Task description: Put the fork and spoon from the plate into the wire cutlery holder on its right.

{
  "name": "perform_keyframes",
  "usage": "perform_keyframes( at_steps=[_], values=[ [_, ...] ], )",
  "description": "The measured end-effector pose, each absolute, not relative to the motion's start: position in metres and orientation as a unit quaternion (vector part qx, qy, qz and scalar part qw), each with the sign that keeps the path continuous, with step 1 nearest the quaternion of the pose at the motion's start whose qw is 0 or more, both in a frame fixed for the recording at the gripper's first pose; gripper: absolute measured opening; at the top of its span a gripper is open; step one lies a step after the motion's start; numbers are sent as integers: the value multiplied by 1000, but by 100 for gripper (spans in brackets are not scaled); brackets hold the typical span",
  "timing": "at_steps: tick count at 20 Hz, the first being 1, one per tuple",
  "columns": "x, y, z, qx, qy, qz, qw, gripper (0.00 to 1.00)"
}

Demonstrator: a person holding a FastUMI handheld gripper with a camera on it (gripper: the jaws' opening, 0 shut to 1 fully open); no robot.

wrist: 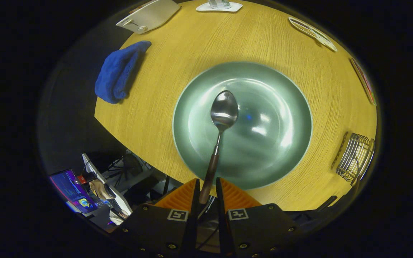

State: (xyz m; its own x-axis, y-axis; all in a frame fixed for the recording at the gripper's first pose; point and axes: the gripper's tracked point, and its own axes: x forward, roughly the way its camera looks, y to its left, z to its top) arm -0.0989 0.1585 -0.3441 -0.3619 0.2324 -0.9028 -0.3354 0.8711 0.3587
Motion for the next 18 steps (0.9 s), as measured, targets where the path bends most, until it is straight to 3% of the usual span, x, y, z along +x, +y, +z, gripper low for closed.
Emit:
perform_keyframes(
  at_steps=[11, 18],
  values=[
    [-96, 144, -377, -86, 787, 244, 560, 27],
    [-89, 127, -382, -171, 763, 283, 556, 27]
  ],
)
